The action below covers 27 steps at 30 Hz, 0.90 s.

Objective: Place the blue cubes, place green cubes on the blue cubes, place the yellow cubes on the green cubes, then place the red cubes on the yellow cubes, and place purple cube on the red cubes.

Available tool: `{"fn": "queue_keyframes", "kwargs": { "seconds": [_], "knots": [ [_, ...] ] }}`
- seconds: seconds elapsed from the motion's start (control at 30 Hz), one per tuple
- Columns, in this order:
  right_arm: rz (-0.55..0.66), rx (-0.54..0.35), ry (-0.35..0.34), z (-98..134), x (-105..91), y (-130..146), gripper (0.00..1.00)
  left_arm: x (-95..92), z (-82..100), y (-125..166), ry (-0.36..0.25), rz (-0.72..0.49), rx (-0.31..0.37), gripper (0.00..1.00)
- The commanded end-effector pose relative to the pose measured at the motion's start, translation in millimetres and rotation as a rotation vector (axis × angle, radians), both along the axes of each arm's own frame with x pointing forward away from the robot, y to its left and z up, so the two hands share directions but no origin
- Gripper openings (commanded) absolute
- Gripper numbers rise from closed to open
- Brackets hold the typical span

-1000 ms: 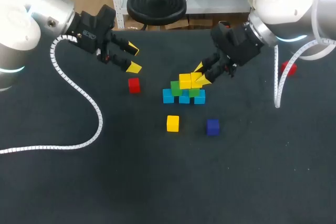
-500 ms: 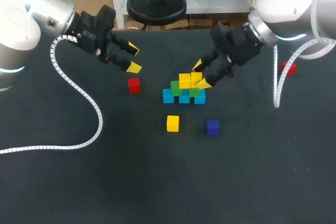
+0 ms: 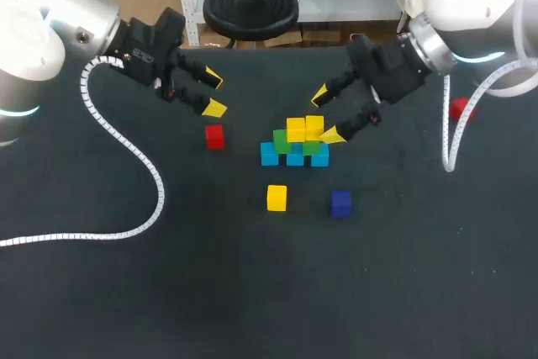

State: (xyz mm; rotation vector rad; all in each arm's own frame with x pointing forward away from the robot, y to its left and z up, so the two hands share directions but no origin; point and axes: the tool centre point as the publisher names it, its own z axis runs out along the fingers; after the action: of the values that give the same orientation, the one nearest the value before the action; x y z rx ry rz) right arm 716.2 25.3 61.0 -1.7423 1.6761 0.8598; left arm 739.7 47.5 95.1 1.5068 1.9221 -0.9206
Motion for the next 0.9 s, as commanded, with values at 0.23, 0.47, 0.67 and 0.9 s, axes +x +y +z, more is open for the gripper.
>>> {"fn": "queue_keyframes", "kwargs": {
  "seconds": [0.23, 0.47, 0.67, 0.9],
  "knots": [
    [-0.042, 0.041, -0.042, 13, -13.6, -30, 1.00, 1.6, 0.1, 0, 0.003, -0.003, 0.002, 1.00],
    [-0.056, 0.085, -0.061, 20, -23.1, -39, 1.00, 1.6, 0.1, 0, 0.003, -0.003, 0.002, 1.00],
    [-0.059, 0.098, -0.072, 27, -33.7, -50, 1.00, 1.6, 0.1, 0, 0.003, -0.003, 0.002, 1.00],
    [-0.075, 0.104, -0.069, 33, -45.1, -63, 1.00, 1.6, 0.1, 0, 0.003, -0.003, 0.002, 1.00]
  ]
}}
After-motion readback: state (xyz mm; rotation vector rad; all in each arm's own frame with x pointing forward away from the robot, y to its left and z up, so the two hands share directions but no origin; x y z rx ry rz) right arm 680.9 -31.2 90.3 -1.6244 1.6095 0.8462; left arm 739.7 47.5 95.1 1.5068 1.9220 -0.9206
